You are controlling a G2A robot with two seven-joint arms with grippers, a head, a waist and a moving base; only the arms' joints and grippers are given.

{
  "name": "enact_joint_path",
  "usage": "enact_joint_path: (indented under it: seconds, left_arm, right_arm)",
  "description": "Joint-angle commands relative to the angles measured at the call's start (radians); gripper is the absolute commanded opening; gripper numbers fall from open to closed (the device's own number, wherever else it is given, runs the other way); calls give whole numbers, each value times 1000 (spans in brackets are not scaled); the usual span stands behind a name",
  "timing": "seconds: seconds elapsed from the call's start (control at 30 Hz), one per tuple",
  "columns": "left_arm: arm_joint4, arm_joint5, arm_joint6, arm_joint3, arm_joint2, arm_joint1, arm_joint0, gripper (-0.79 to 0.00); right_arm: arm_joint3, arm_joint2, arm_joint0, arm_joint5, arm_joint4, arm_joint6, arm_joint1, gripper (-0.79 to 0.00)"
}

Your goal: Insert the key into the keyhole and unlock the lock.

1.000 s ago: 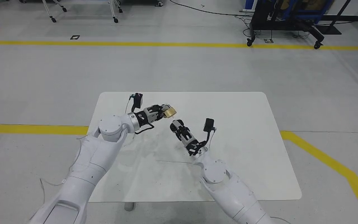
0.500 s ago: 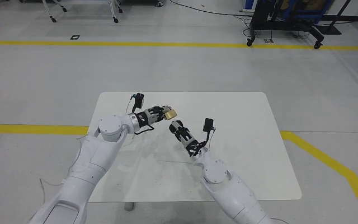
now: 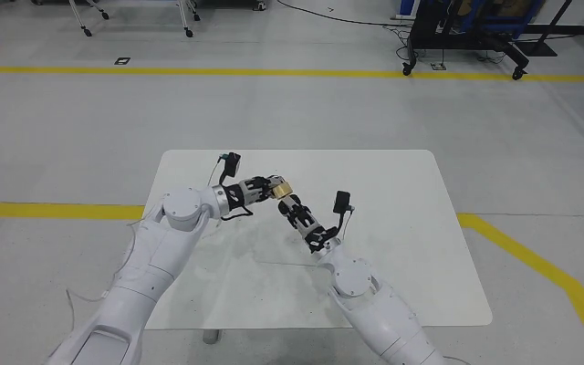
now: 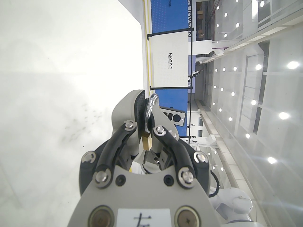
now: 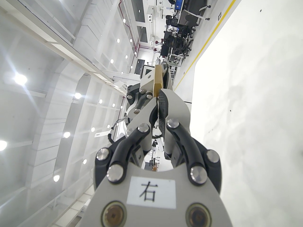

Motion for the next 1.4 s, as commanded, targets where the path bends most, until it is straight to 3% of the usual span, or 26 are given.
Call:
enact_joint_path:
  seconds: [0.0,0.33,0.63,0.77,0.8,0.87,0.9,1.0,1.13,1.3,1.37]
  left_arm:
    - [-9,1,2,6,-5,0,-1,-785]
    - [-59,-3,20,16,-27,-5,2,-785]
    - [-86,-111,31,-12,-61,-2,32,-785]
    - [-85,-144,36,-29,-76,1,50,-785]
    - [-84,-146,37,-33,-78,2,54,-785]
    - [-78,-151,38,-40,-81,3,59,-785]
    - [-74,-153,37,-43,-81,3,61,-785]
    - [-64,-155,40,-52,-80,3,67,-785]
    - [-54,-158,41,-60,-79,3,73,-785]
    - [-44,-162,39,-67,-83,4,77,-785]
    - [-42,-162,38,-70,-85,5,79,-785]
  right_arm:
    - [-2,0,0,0,-1,-4,-1,0]
    - [-2,0,0,0,-1,-4,-1,0]
    - [-2,0,0,0,-1,-4,-1,0]
    - [-26,16,-19,-30,85,94,2,0]
    - [-32,24,-25,-45,125,135,4,-92]
    - [-40,46,-35,-62,209,229,9,-360]
    - [-40,57,-36,-64,242,270,12,-422]
    - [-39,81,-36,-68,300,330,16,-517]
    - [-26,83,-23,-44,344,349,14,-702]
    - [9,71,12,2,366,331,8,-785]
    - [19,68,21,9,376,323,5,-785]
